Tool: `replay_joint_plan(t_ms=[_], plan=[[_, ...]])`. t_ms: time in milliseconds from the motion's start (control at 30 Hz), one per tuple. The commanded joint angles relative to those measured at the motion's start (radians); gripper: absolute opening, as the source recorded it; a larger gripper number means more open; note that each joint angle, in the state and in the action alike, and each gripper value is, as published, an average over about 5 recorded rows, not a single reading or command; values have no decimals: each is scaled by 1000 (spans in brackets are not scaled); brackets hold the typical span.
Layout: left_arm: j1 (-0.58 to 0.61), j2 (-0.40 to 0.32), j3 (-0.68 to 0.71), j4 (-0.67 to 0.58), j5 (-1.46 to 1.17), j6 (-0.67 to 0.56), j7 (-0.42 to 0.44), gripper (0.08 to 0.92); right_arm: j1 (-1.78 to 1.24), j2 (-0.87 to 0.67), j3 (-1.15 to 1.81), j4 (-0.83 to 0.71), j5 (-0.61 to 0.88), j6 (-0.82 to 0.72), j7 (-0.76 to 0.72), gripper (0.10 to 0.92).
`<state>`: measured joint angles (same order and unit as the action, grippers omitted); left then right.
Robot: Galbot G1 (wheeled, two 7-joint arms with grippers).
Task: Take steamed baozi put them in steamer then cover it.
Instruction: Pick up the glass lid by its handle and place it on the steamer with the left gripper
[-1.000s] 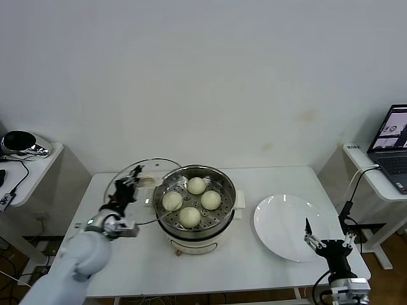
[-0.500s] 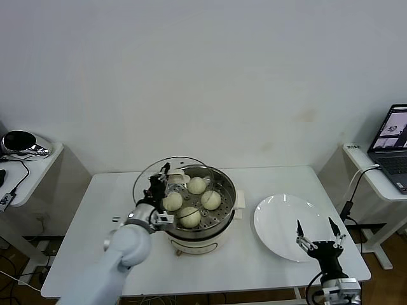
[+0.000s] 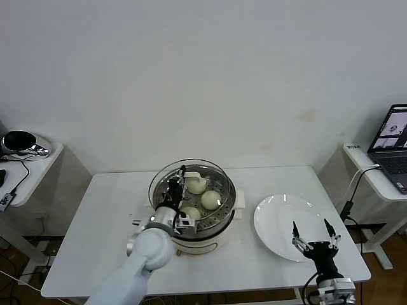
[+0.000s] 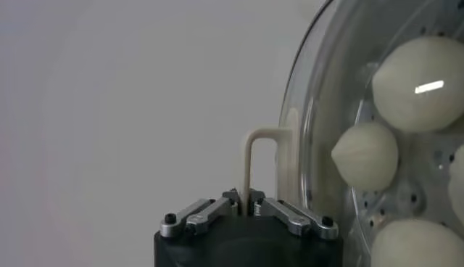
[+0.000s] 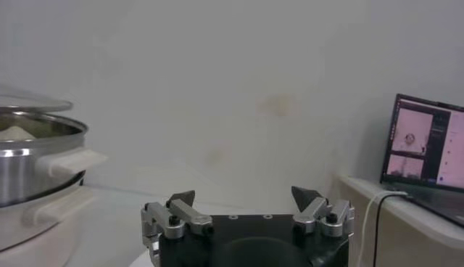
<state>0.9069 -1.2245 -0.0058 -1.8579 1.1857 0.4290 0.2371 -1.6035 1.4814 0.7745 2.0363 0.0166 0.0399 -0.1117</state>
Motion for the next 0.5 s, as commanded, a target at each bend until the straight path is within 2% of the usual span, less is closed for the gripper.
replay_joint_plan(t_ms=[33,500], plan=[[29,-61,17,9,64,7,3,150,2,0,-8,-5,-4,1,0,823],[45,-69,11,39,85,-10,-6,150,5,-5,-7,-10,-2,3,0,823]])
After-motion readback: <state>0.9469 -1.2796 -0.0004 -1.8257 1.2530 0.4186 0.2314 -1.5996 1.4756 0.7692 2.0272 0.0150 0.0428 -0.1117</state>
